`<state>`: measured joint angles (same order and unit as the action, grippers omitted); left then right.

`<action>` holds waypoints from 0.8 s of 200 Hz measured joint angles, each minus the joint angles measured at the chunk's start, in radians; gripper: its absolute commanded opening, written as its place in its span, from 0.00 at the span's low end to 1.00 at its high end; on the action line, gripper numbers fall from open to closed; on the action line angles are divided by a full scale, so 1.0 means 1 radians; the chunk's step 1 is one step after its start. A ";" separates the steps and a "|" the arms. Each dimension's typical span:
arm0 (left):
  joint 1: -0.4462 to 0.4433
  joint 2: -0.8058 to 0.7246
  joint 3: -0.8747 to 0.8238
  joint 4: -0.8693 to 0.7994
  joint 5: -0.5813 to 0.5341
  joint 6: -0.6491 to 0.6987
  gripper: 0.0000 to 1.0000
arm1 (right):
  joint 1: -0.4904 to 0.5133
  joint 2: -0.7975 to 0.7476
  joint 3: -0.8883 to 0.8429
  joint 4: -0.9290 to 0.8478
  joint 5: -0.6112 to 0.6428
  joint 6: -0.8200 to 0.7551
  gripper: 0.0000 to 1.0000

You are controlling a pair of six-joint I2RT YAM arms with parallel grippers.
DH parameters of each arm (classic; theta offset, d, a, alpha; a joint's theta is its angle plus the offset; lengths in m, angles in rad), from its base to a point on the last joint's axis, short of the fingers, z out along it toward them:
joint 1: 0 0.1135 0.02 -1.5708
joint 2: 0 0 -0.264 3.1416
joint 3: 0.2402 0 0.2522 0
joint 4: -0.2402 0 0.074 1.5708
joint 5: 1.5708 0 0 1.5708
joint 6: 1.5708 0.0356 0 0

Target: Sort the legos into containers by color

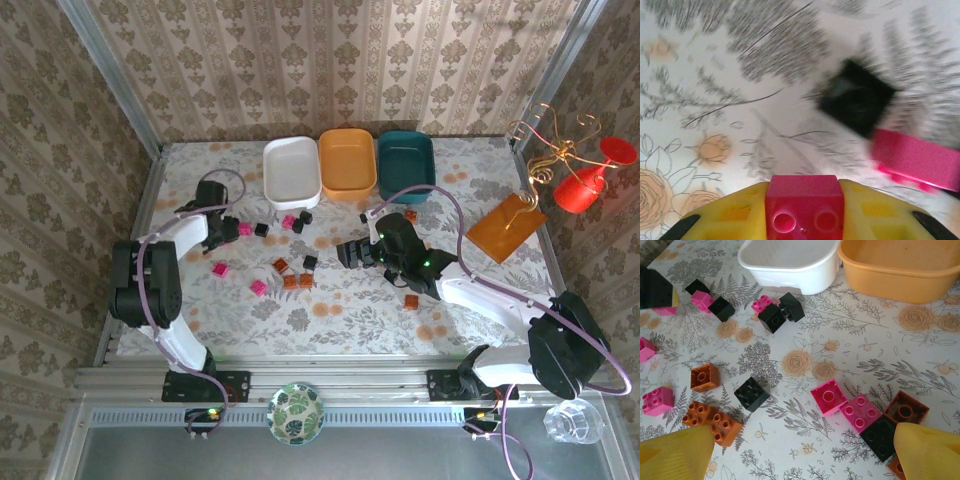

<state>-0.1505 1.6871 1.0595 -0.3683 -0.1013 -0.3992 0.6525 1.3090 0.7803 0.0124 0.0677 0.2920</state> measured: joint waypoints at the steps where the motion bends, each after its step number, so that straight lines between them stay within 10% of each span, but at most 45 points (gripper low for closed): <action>1: -0.003 -0.003 0.001 0.001 -0.001 0.000 0.30 | 0.000 0.000 0.000 0.000 0.000 0.000 0.94; 50: -0.164 -0.053 0.197 0.098 -0.027 0.024 0.29 | 0.000 0.000 -0.013 0.008 0.001 0.000 0.94; 119: -0.193 0.416 0.668 0.132 -0.026 0.076 0.33 | 0.000 0.000 -0.022 0.015 0.013 0.000 0.94; 160: -0.192 0.706 1.036 -0.008 -0.018 0.120 0.58 | 0.000 0.000 -0.030 0.019 0.029 0.000 0.94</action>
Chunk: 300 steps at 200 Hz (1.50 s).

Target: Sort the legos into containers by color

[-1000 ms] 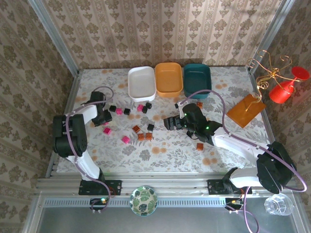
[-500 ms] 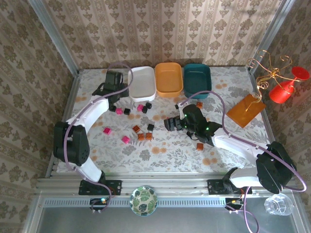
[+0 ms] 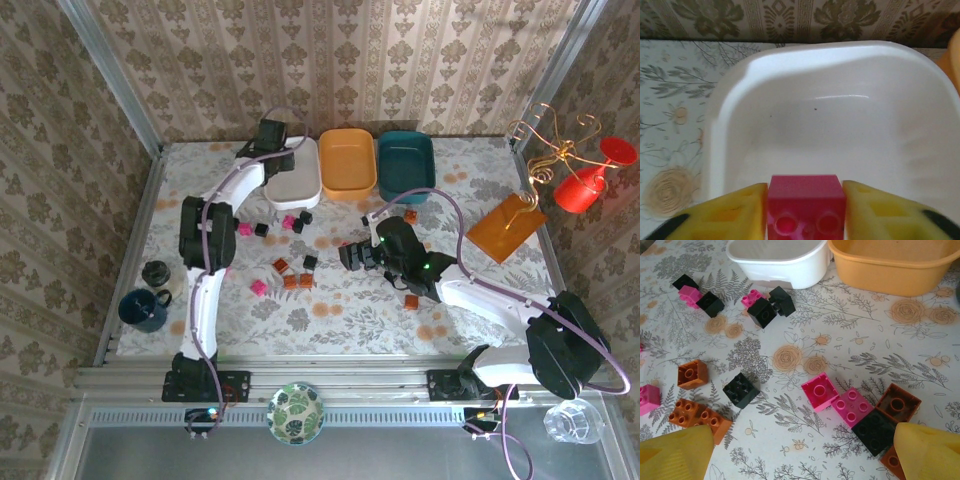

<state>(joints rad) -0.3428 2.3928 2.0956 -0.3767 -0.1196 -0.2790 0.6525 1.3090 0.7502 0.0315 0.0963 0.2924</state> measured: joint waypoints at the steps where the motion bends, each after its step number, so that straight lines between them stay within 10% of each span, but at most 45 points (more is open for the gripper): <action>1: 0.000 0.002 0.004 -0.002 0.000 -0.001 0.59 | 0.000 0.000 0.000 0.000 0.000 0.000 0.94; 34: -0.005 -0.059 -0.030 -0.055 0.010 0.034 0.73 | 0.000 0.000 -0.005 0.008 0.004 0.000 0.94; 109: 0.100 -0.832 -0.947 0.036 0.029 0.060 0.73 | 0.020 0.001 -0.006 0.026 0.013 0.000 0.94; 300: 0.269 -0.577 -0.956 -0.026 0.128 0.092 0.59 | 0.029 0.032 -0.006 0.027 0.031 -0.001 0.95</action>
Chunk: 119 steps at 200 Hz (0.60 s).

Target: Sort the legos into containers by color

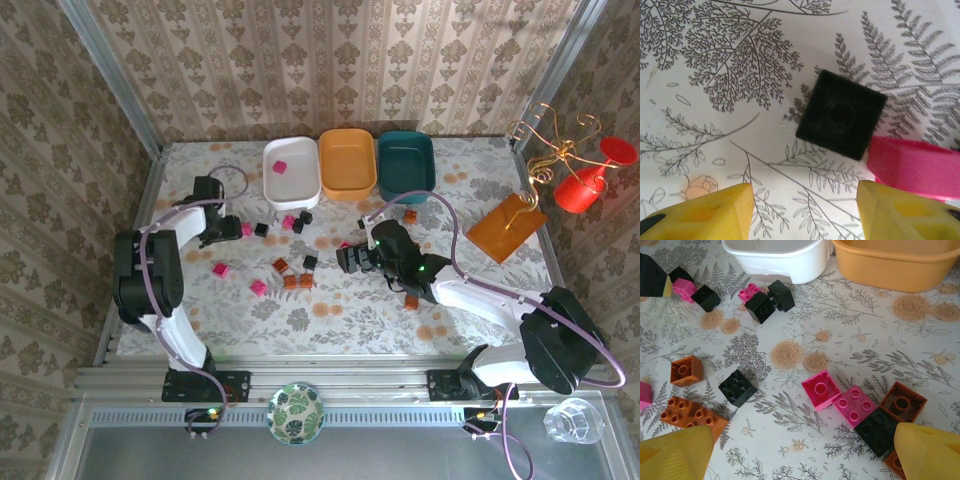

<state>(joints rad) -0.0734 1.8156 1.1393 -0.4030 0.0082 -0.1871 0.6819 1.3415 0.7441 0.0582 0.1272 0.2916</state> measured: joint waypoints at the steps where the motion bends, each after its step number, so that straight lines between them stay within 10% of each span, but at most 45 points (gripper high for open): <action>1: 0.001 0.001 0.002 0.000 0.000 0.000 0.59 | 0.000 0.000 0.000 0.000 0.000 0.000 0.95; 64: 0.009 0.110 0.135 -0.020 0.055 0.001 0.64 | 0.000 0.000 0.000 0.000 0.000 0.000 0.95; 119: 0.013 0.209 0.251 -0.066 0.087 0.002 0.49 | 0.000 0.000 0.000 0.000 0.001 0.000 0.95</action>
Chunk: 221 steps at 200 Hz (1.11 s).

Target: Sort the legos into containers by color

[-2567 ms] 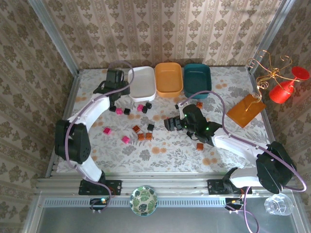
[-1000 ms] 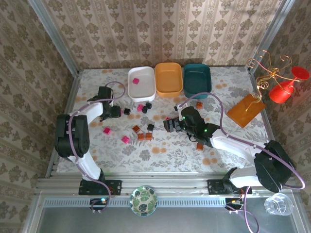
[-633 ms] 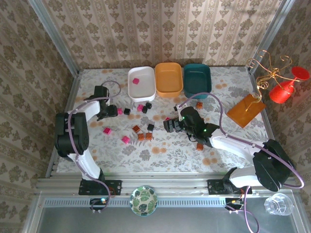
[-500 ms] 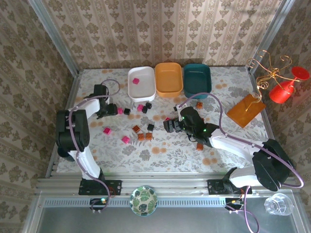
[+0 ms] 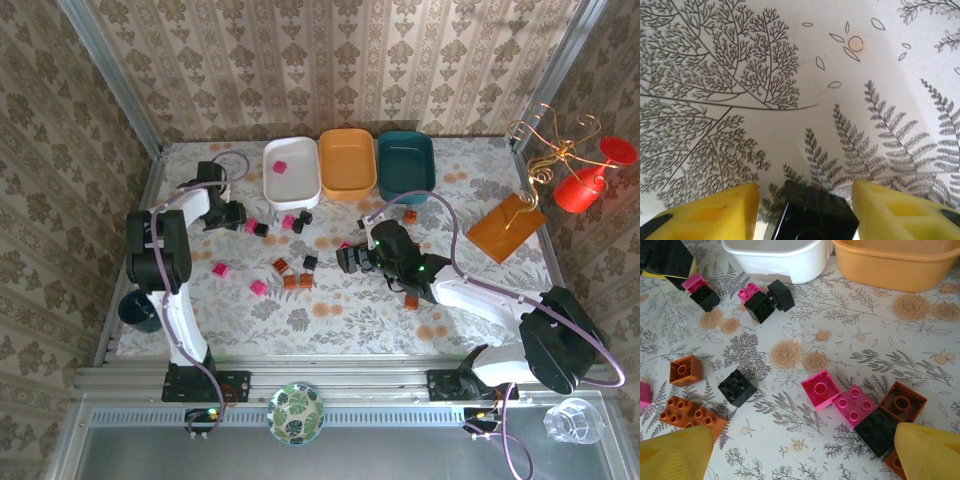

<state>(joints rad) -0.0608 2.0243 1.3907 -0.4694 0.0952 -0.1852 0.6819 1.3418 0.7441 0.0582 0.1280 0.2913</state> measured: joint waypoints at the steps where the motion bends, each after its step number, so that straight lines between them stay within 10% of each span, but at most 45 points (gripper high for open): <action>1: 0.000 0.001 0.001 -0.001 0.000 0.000 0.48 | 0.000 0.000 0.000 0.000 0.000 0.000 0.95; 92: -0.017 -0.122 -0.062 0.003 0.006 -0.014 0.35 | 0.000 0.000 0.000 0.000 0.001 0.000 0.95; 141: -0.228 -0.375 -0.083 0.175 -0.021 -0.068 0.37 | 0.000 -0.001 -0.006 0.008 0.052 -0.001 0.95; 221: -0.431 0.055 0.302 0.318 -0.070 -0.095 0.37 | 0.000 -0.058 -0.065 0.024 0.135 0.000 0.95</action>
<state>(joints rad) -0.4915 2.0789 1.6928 -0.1513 0.0254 -0.2802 0.6819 1.2839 0.6788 0.0818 0.2630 0.2913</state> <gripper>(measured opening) 0.374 0.952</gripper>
